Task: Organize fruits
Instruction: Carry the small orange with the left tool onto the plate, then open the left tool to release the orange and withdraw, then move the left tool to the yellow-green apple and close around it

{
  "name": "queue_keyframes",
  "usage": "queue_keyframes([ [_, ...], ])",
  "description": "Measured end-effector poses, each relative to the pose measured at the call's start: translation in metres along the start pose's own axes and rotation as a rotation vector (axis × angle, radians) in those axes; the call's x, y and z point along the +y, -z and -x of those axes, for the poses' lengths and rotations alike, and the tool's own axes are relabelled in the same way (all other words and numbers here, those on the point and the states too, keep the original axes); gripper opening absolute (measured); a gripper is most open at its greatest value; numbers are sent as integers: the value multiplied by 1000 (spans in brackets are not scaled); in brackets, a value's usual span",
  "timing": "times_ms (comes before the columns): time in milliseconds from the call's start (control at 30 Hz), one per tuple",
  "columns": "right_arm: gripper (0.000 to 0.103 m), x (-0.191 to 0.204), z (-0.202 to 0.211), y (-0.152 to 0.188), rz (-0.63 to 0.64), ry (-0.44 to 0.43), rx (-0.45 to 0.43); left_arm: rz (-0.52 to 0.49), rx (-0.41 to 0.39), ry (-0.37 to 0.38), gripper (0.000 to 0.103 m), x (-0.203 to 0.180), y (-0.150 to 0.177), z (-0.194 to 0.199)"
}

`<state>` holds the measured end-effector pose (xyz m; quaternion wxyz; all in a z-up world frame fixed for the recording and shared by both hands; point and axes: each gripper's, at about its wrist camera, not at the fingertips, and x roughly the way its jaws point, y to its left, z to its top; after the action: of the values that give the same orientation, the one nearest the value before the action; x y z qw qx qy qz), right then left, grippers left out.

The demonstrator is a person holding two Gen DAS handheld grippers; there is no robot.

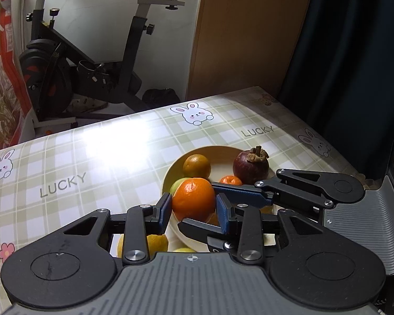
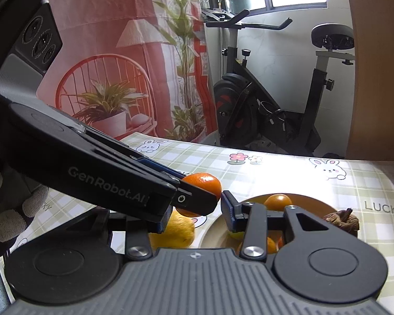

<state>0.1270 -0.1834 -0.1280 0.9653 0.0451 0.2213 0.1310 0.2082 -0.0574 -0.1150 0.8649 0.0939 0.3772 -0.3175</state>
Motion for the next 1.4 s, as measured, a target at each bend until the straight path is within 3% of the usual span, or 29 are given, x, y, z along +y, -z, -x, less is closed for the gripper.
queue_keyframes([
  [333, 43, -24, -20, 24, -62, -2, 66, -5, 93, -16, 39, -6, 6, -39],
  [633, 44, -27, -32, 29, -56, 5, 87, 23, 116, -12, 36, 2, 7, -58],
  [1033, 45, -24, -28, 30, -58, 29, 75, 33, 92, 11, 38, 2, 9, -57],
  [1400, 45, -13, -9, 34, -51, 10, 55, 86, 2, 10, 38, 17, 18, -17],
])
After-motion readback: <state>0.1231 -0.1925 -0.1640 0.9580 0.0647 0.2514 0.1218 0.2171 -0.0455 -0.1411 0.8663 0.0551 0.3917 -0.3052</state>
